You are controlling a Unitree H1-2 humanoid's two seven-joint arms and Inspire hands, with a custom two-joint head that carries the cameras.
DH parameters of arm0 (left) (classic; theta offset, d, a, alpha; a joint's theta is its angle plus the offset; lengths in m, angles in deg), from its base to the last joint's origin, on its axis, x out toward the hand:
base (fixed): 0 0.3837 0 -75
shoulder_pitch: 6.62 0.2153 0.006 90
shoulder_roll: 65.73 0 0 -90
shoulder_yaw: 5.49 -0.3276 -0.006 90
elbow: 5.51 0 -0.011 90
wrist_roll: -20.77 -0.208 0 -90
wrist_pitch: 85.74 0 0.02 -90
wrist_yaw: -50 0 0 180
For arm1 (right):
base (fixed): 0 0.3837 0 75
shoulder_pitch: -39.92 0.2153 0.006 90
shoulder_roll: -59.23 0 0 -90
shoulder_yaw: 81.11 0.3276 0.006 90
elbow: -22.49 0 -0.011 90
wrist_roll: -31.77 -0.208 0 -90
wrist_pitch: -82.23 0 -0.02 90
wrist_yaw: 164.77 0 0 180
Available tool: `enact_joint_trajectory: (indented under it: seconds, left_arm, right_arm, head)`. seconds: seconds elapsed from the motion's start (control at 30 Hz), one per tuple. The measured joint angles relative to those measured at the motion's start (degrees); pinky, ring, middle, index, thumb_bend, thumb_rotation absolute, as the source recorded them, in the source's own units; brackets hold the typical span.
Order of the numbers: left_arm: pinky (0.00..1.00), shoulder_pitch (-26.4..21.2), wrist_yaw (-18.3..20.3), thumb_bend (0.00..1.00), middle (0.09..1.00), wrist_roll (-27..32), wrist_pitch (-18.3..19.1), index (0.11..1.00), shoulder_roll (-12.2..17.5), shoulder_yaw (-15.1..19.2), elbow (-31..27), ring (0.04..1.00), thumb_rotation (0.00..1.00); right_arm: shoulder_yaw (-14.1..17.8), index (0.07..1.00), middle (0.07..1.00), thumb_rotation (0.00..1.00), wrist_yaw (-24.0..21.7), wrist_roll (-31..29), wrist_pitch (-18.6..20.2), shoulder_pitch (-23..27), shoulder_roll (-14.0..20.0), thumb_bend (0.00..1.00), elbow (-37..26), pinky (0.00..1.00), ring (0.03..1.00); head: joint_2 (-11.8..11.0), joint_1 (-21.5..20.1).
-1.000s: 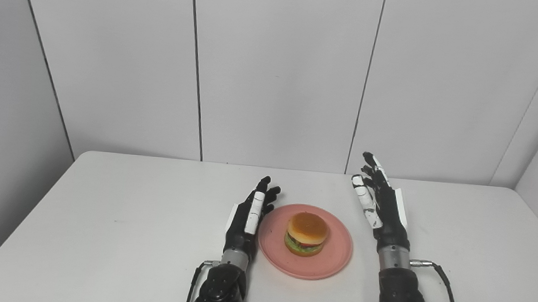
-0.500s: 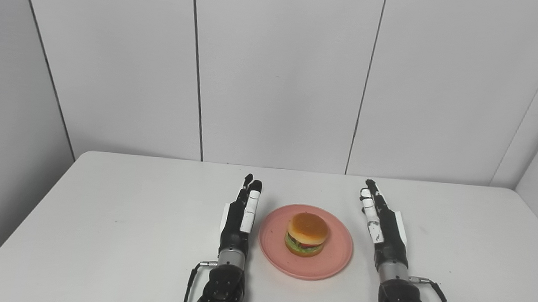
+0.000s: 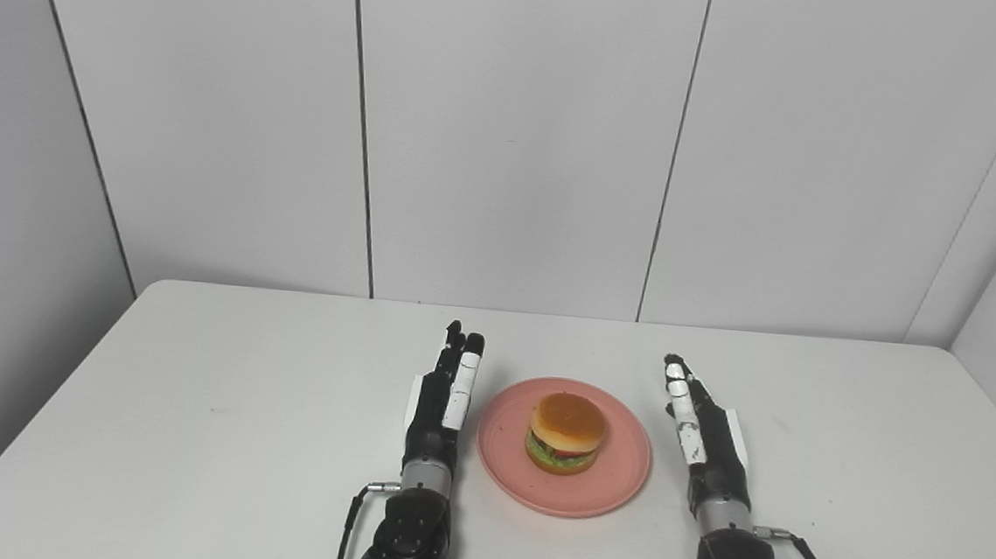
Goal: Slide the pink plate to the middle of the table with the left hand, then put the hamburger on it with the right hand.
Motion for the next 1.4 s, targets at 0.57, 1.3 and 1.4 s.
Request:
enact_joint_trajectory:
  seconds: [0.57,1.3,1.4]
  left_arm:
    - [1.00,0.50,0.69,0.92,1.000,1.10,0.38,0.989,0.50,0.04,-0.80,1.000,1.00]
    - [1.00,0.98,0.70,0.91,0.999,1.12,0.69,0.980,0.61,0.00,-1.51,1.000,1.00]
    - [1.00,0.98,0.70,0.91,1.000,1.12,0.68,0.980,0.61,0.00,-1.51,1.000,0.99]
  right_arm:
    - [-1.26,0.959,0.998,1.00,-0.85,1.05,-3.00,0.06,0.32,0.79,2.38,1.00,1.000]
    - [0.47,0.962,0.995,1.00,-3.59,-3.58,-4.18,0.63,0.13,0.82,3.74,1.00,1.000]
    - [0.55,0.960,0.994,1.00,-3.59,-3.65,-4.19,0.64,0.12,0.82,3.73,1.00,0.998]
  head:
    - [0.35,-0.35]
    - [0.79,-0.44]
    - [0.79,-0.44]
